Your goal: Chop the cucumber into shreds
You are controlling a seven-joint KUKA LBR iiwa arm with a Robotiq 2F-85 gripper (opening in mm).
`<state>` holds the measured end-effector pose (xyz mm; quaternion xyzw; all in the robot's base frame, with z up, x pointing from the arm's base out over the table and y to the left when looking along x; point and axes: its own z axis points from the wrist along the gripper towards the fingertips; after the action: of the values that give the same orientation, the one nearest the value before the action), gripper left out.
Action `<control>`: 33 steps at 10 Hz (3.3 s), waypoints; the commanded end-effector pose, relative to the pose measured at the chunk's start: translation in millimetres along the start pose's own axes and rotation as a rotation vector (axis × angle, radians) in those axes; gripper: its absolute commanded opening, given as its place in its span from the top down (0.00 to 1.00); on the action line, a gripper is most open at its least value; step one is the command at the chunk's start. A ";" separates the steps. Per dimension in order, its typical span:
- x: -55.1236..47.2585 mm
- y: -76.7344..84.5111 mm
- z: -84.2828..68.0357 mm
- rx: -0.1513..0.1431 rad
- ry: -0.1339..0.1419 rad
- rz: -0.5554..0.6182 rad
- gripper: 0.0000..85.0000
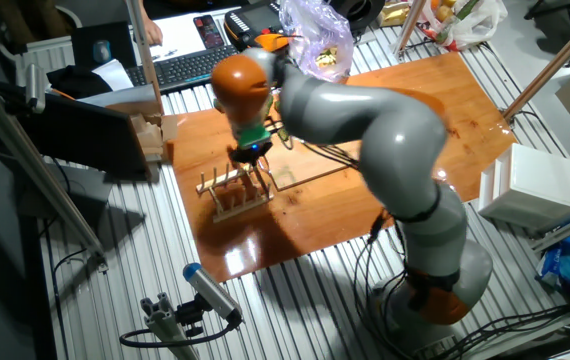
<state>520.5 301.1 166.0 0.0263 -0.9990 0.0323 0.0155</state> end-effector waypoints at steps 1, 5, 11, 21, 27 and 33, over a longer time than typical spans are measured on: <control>3.7 -6.4 -33.9 -0.016 0.000 -0.006 1.00; 8.0 -42.3 -60.4 -0.038 0.026 -0.024 1.00; -51.9 -106.9 -28.0 -0.014 -0.036 -0.044 1.00; -67.9 -106.1 -18.6 -0.010 -0.071 -0.025 1.00; -60.5 -90.1 -25.8 -0.023 -0.038 -0.052 1.00; -61.1 -84.4 -26.3 -0.022 -0.028 -0.012 1.00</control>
<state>586.8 221.7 195.7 0.0332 -0.9992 0.0203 0.0018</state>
